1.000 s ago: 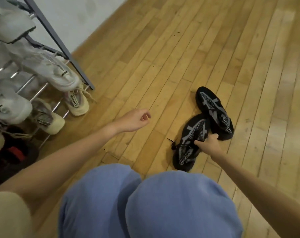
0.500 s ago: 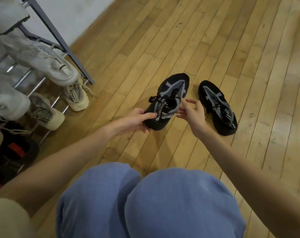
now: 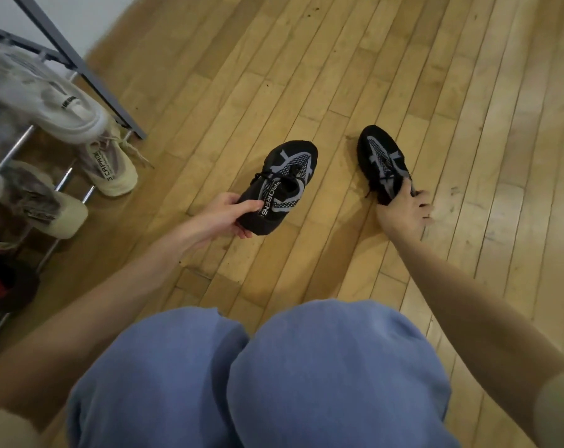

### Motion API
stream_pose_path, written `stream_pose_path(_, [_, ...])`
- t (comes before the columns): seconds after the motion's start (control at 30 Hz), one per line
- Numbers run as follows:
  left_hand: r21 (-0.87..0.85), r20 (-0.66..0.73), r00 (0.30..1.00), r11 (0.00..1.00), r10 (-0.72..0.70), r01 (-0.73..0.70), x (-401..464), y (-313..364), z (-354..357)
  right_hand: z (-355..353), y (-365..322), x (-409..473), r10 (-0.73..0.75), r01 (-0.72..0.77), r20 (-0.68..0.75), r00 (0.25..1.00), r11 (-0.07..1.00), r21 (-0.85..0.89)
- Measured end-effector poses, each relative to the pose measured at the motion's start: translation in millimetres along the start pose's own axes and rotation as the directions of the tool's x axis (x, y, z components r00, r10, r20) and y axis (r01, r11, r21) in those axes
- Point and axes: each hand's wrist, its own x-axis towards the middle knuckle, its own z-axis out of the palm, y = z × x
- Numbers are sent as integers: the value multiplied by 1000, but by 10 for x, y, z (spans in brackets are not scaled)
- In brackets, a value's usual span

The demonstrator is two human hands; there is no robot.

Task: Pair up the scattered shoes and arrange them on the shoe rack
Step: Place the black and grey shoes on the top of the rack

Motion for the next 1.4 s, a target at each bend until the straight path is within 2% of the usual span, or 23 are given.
stream_pose_path(0.07, [-24,-4,1000,1000,10,-10,3,-13,-41,20,-73,-62,27,-35,45,999,982,185])
stream_pose_path(0.13, [-49,-12,1000,999,18,-19,-16,-36,-101,92,-194,-217,9,-41,84,996,916,398])
stream_pose_path(0.2, [-77,-35,999,997,19,-22,-38,-74,-198,205,-386,-404,-12,-73,132,991,784,617])
stream_pose_path(0.27, [-101,-62,998,995,9,-15,-87,-113,-330,308,-600,-585,-16,-124,184,983,679,724])
stream_pose_path(0.33, [-109,-88,996,994,-15,6,-162,-126,-485,337,-817,-747,-42,-151,240,970,671,726])
stream_pose_path(0.47, [-163,-165,983,985,-78,51,-464,3,-776,160,-1167,-1037,-96,-280,441,892,648,708])
stream_pose_path(0.57, [-226,-209,971,972,-114,66,-794,228,-934,-128,-1422,-1284,-144,-276,516,844,708,649])
stream_pose_path(0.7, [-301,-195,964,946,-181,117,-1390,575,-1026,-609,-1678,-1731,-185,-185,527,829,799,572])
stream_pose_path(0.87, [-455,-173,956,880,-237,136,-2263,1125,-1093,-1364,-1942,-2367,-189,-170,542,819,822,544])
stream_pose_path(1.07, [-542,-179,941,827,-289,151,-3412,1768,-1276,-2367,-2209,-3258,-181,-146,577,796,869,473])
stream_pose_path(1.27, [-665,-201,923,738,-328,117,-4547,2407,-1519,-3314,-2498,-4125,-275,37,582,765,921,387])
stream_pose_path(1.4, [-730,-286,909,683,-302,-2,-5197,2747,-1757,-3813,-2773,-4663,-408,260,577,707,909,324])
